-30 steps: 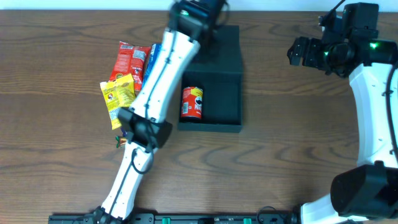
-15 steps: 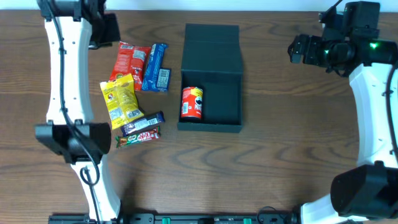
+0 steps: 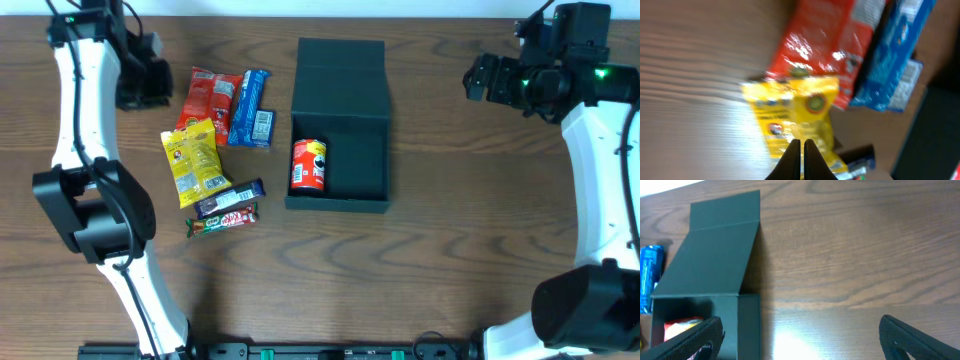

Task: Pack container
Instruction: 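Grasp the yellow Hacks candy bag with the left gripper, then lift the yellow bag and carry it over the black box, then lower the yellow bag into the box beside the Pringles can, then release the yellow bag and move the left gripper to the red bag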

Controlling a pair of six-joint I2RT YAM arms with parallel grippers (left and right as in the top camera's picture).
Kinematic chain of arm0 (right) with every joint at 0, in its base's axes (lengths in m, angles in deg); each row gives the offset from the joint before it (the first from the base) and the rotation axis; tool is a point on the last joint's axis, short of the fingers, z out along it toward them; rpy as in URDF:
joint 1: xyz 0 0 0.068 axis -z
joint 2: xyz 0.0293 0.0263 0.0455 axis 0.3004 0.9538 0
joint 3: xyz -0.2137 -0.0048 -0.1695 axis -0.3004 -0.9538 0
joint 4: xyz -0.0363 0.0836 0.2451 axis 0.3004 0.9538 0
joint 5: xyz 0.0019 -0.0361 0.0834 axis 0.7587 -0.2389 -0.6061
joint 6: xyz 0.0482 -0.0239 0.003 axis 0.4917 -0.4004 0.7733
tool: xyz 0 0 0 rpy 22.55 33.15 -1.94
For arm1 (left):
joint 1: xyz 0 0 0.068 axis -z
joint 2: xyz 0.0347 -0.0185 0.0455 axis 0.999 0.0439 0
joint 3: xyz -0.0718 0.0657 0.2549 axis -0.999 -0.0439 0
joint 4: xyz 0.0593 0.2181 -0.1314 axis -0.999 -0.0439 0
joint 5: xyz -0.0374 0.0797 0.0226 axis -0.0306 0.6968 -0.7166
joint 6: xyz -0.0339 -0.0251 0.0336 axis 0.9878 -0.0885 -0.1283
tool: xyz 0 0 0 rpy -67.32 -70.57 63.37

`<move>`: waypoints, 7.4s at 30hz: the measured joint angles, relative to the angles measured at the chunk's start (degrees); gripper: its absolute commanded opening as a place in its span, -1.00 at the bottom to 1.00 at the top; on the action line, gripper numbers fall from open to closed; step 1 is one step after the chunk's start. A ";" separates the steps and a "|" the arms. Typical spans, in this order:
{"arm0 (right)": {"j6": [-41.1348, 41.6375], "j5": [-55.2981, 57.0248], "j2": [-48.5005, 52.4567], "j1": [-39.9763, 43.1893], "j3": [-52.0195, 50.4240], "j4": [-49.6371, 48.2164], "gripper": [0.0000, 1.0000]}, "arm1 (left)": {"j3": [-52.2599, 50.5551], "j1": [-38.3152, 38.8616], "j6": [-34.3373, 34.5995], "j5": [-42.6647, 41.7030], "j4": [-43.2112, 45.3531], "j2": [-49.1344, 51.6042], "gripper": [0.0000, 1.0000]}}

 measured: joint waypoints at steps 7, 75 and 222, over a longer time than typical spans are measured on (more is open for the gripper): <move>0.42 0.00 0.00 0.00 0.00 -0.87 0.99 | -10.97 -0.63 0.00 -6.40 1.44 -0.22 -0.88; 0.59 -0.02 0.00 0.00 0.00 -3.37 0.98 | -45.81 6.43 12.98 11.69 36.39 -13.97 -0.44; 4.61 5.40 0.00 9.53 0.00 0.33 0.98 | -13.94 11.23 11.89 16.96 25.16 -10.58 0.91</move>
